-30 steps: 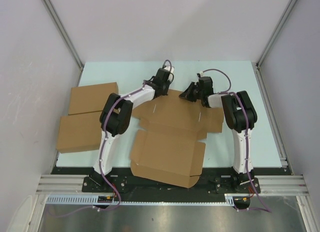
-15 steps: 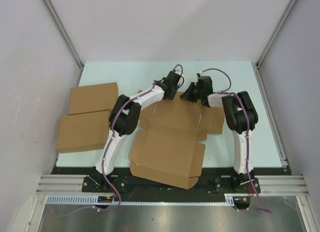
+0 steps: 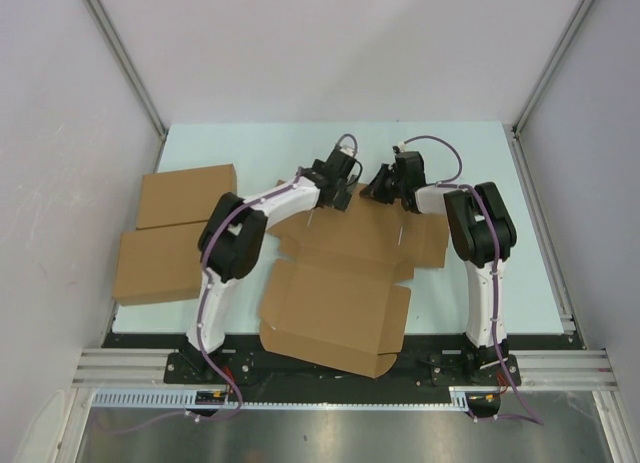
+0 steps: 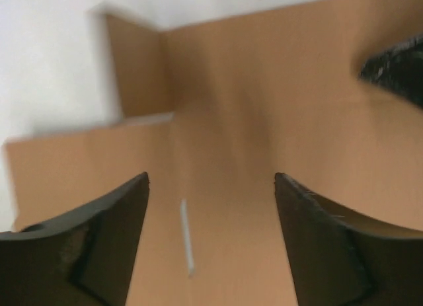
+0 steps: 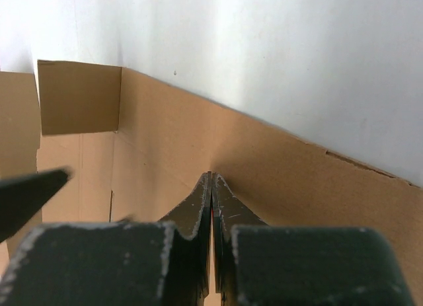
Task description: Fold the paper box
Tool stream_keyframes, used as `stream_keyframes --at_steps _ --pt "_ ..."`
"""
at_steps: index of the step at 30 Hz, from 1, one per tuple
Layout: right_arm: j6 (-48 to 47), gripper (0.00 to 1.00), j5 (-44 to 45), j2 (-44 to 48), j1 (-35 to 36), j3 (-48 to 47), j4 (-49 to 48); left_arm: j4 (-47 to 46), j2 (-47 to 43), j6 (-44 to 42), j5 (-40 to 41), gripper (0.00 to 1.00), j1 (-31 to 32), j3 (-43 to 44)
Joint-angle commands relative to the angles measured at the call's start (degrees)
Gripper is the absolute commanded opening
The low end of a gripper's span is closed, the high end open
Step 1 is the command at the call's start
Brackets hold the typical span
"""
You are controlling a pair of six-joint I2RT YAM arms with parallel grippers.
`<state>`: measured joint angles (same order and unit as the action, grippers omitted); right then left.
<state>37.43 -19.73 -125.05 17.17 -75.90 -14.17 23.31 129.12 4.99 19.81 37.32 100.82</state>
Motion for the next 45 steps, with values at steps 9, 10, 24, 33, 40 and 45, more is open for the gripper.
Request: stream_keyframes --at_steps 9,10,24,33,40,45 --pt "-3.1 0.0 2.1 3.1 0.1 0.0 7.6 -11.3 -42.3 21.6 8.1 1.0 -1.4 -25.5" --pt "-3.1 0.0 2.1 3.2 0.1 0.4 7.6 -11.1 -46.5 24.1 5.3 1.0 -2.1 -31.1" --pt "-2.8 0.0 1.1 3.4 1.1 2.2 6.3 -23.0 -61.0 38.8 -17.3 0.89 -10.3 -66.3" --pt "-2.8 0.0 1.4 2.8 1.7 2.4 6.2 -25.9 -56.0 37.6 -18.9 0.68 -10.4 -66.3" --pt "-2.9 0.0 1.4 2.7 1.7 2.6 6.2 -23.0 -51.6 37.4 -19.0 0.64 -10.4 -64.4" --pt "-3.2 0.0 1.5 2.8 1.7 2.7 6.4 -21.6 -56.5 37.1 -17.2 0.76 -10.7 -64.8"
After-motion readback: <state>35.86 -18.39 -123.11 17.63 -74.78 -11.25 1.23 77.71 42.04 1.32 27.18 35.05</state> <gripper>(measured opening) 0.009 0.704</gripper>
